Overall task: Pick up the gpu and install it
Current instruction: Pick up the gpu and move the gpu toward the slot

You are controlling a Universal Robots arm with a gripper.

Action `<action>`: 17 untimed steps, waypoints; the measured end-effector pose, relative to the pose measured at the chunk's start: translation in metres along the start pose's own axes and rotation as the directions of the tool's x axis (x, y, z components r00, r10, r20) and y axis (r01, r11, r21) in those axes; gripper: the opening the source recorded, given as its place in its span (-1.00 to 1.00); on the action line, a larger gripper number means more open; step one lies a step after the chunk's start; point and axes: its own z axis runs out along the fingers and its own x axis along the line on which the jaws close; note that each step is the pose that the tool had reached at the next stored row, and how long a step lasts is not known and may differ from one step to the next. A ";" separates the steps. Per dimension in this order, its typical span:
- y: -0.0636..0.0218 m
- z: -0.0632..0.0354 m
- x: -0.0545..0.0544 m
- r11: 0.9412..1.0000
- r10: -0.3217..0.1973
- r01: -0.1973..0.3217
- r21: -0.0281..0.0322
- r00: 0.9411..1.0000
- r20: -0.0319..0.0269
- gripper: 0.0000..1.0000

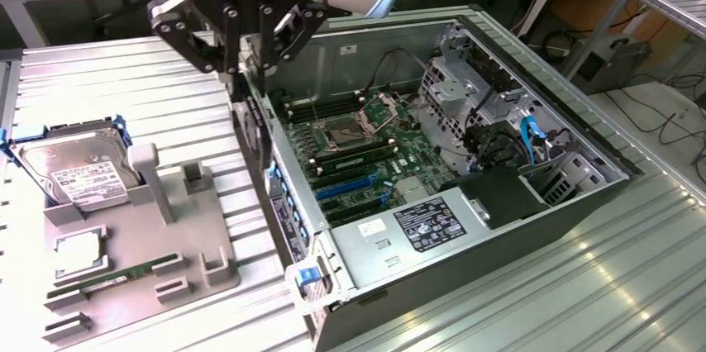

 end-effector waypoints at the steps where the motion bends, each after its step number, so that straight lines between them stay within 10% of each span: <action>1: -0.0001 -0.0011 -0.005 1.000 0.000 0.000 -0.002 1.000 -0.001 -0.47; 17: -0.0012 0.0035 -0.084 1.000 -0.004 0.004 -0.007 1.000 -0.004 -0.47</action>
